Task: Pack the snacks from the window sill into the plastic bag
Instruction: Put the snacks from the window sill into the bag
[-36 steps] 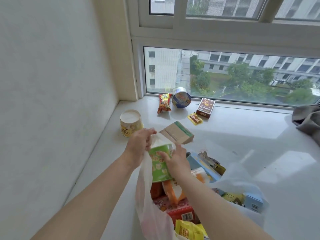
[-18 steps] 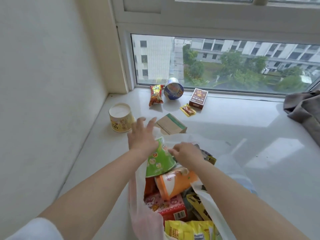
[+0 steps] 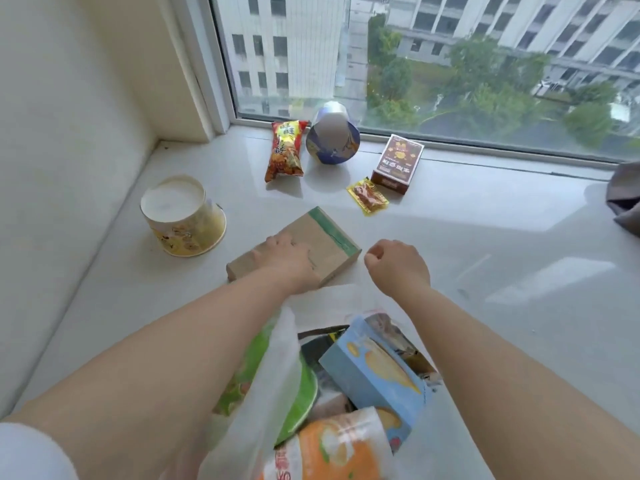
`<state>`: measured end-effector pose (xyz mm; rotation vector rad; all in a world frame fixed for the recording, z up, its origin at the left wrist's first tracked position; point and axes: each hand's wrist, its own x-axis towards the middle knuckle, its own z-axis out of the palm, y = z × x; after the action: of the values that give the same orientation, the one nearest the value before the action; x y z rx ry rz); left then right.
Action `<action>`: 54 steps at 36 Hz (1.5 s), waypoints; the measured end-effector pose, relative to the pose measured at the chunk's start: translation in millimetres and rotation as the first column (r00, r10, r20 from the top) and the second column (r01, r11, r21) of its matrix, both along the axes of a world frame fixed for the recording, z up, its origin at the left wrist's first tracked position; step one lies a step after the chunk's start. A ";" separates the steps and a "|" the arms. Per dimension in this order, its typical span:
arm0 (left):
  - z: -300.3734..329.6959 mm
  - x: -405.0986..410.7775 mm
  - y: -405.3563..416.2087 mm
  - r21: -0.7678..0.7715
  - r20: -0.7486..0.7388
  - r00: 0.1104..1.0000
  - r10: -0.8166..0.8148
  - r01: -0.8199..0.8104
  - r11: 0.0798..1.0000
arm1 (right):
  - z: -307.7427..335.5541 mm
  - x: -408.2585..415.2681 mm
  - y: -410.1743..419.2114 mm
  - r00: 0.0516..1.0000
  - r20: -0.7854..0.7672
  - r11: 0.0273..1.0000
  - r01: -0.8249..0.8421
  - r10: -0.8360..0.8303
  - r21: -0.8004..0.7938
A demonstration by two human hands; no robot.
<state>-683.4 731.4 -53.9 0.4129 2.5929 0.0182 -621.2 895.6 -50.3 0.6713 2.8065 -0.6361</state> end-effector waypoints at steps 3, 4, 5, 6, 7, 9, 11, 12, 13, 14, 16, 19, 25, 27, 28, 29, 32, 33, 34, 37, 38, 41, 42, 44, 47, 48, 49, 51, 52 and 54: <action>-24.5 -27.8 15.0 -0.010 0.030 1.000 -0.008 0.008 1.000 | -25.6 -35.8 17.3 0.999 0.041 0.999 0.029 -0.028 -0.020; -32.4 -36.3 20.2 -0.011 0.027 1.000 -0.008 0.008 1.000 | -34.4 -47.3 22.4 0.998 0.053 0.999 0.034 -0.033 -0.022; -40.0 -44.0 25.5 -0.012 0.019 1.000 -0.008 0.008 1.000 | -43.6 -58.6 27.4 0.997 0.061 0.999 0.040 -0.038 -0.026; -47.7 -51.4 30.5 -0.013 0.009 1.000 -0.009 0.009 1.000 | -52.6 -69.4 32.4 0.997 0.067 0.999 0.046 -0.044 -0.030; -55.8 -58.2 35.4 -0.011 0.007 1.000 -0.010 0.010 1.000 | -61.1 -79.6 37.4 0.996 0.073 0.998 0.048 -0.045 -0.028; -73.7 -67.0 43.6 -0.013 0.038 0.999 -0.028 0.029 1.000 | -76.8 -98.0 47.9 0.996 0.081 0.999 0.040 -0.040 -0.005; -94.5 -67.0 49.9 -0.035 0.060 0.995 -0.076 0.079 0.996 | -90.2 -114.7 58.1 0.995 0.097 0.999 0.027 -0.030 0.031; -103.2 -63.5 51.6 -0.048 0.046 0.994 -0.097 0.099 0.994 | -94.7 -120.8 62.3 0.994 0.105 0.999 0.019 -0.024 0.050; -113.7 -64.2 54.5 -0.052 0.016 0.994 -0.107 0.107 0.993 | -101.6 -129.9 67.5 0.994 0.106 0.997 0.010 -0.018 0.073; -120.0 -66.4 56.2 -0.045 -0.023 0.994 -0.103 0.101 0.994 | -106.9 -138.2 72.0 0.995 0.100 0.995 0.005 -0.015 0.100; -127.6 -80.1 58.9 -0.007 -0.100 0.993 -0.068 0.067 0.998 | -118.1 -154.8 79.8 0.997 0.072 0.988 0.009 -0.020 0.152; -133.5 -111.2 61.1 -0.005 -0.161 0.986 -0.029 0.029 1.000 | -135.4 -179.5 87.8 0.999 0.028 0.974 0.017 -0.024 0.226; -136.5 -154.0 67.5 -0.021 -0.181 0.983 0.004 -0.008 1.000 | -158.2 -217.9 93.9 0.998 -0.021 0.961 0.062 -0.058 0.268; -135.6 -162.7 71.1 -0.017 -0.177 0.984 0.021 -0.024 1.000 | -160.3 -222.6 93.5 0.994 -0.095 0.986 0.061 -0.047 0.156; -135.3 -166.7 72.8 -0.015 -0.176 0.984 0.027 -0.030 0.999 | -160.3 -222.7 92.8 0.991 -0.131 0.993 0.038 -0.023 0.115; -134.9 -170.4 74.6 -0.014 -0.175 0.984 0.034 -0.037 0.999 | -159.8 -221.8 92.2 0.985 -0.174 0.994 0.007 0.012 0.107; -133.4 -179.9 79.7 -0.013 -0.168 0.984 0.061 -0.064 0.998 | -154.8 -221.1 96.1 0.908 -0.416 0.990 0.011 0.050 0.142; -133.4 -182.7 81.5 -0.016 -0.168 0.984 0.066 -0.070 0.997 | -151.3 -224.2 100.4 0.867 -0.497 0.989 0.048 0.030 0.142; -133.5 -185.2 83.3 -0.020 -0.169 0.983 0.069 -0.073 0.997 | -147.3 -229.3 106.9 0.833 -0.554 0.986 0.094 -0.003 0.136; -133.3 -191.7 88.0 -0.031 -0.155 0.985 0.075 -0.081 0.996 | -136.0 -250.0 133.1 0.847 -0.513 0.959 0.247 -0.142 0.142; -133.0 -193.9 89.5 -0.034 -0.149 0.986 0.077 -0.083 0.996 | -133.5 -256.1 141.2 0.879 -0.441 0.943 0.282 -0.181 0.177; -132.8 -199.2 94.1 -0.039 -0.136 0.987 0.085 -0.091 0.995 | -134.3 -266.4 154.3 0.953 -0.165 0.894 0.298 -0.256 0.334; -132.6 -201.3 96.7 -0.042 -0.138 0.987 0.082 -0.088 0.995 | -136.3 -267.8 156.0 0.955 -0.083 0.894 0.296 -0.285 0.335; -131.8 -203.7 98.5 -0.049 -0.129 0.988 0.083 -0.090 0.995 | -141.1 -269.3 152.8 0.941 0.017 0.910 0.324 -0.339 0.258; -128.6 -207.4 101.6 -0.066 -0.101 0.992 0.076 -0.083 0.994 | -142.3 -275.6 147.9 0.919 0.053 0.911 0.376 -0.390 0.170; -127.4 -207.6 101.9 -0.072 -0.094 0.993 0.072 -0.079 0.994 | -141.5 -277.4 146.8 0.911 0.051 0.905 0.398 -0.409 0.147; -126.6 -207.4 101.7 -0.077 -0.091 0.994 0.067 -0.074 0.994 | -141.5 -278.3 145.9 0.903 0.042 0.899 0.419 -0.428 0.129; -125.9 -205.5 101.0 -0.078 -0.094 0.994 0.055 -0.063 0.995 | -143.3 -274.2 143.6 0.906 0.022 0.898 0.414 -0.422 0.151; -125.8 -203.6 100.6 -0.077 -0.096 0.994 0.051 -0.059 0.995 | -144.3 -269.0 141.8 0.919 0.017 0.905 0.384 -0.393 0.186; -125.5 -198.4 99.8 -0.077 -0.101 0.994 0.046 -0.054 0.996 | -145.2 -255.4 138.8 0.949 0.014 0.921 0.303 -0.316 0.247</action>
<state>-881.8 831.1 -179.4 0.3271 2.6913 -0.0908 -876.6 1034.4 -195.5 1.1774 2.7750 -0.3147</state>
